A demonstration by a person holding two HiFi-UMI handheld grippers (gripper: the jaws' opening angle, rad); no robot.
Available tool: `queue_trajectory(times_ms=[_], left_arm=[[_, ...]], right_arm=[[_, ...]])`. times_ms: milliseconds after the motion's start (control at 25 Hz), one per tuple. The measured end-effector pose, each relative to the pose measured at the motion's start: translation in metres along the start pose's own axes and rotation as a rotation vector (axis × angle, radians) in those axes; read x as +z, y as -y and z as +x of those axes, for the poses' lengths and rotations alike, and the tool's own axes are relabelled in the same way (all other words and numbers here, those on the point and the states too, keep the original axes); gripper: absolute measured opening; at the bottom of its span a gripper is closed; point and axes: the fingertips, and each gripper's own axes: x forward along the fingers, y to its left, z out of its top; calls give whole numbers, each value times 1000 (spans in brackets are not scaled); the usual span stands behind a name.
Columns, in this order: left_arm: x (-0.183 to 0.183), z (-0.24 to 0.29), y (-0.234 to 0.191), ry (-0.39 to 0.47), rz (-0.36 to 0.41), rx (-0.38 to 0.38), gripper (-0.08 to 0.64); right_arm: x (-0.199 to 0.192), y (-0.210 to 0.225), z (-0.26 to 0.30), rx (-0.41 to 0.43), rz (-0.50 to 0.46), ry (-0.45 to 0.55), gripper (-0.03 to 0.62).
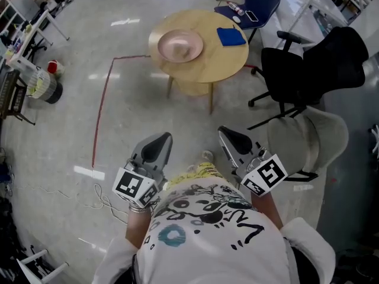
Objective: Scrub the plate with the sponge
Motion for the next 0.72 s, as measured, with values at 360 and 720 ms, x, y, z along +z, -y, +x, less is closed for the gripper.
queue_trajectory(times_ms=[360, 720], left_arm=[[4, 22, -27, -8, -10, 18, 17], [20, 69, -74, -1, -18, 66, 17]], right_arm=[[4, 33, 30, 7, 13, 4, 31], [15, 87, 81, 54, -5, -19, 31]])
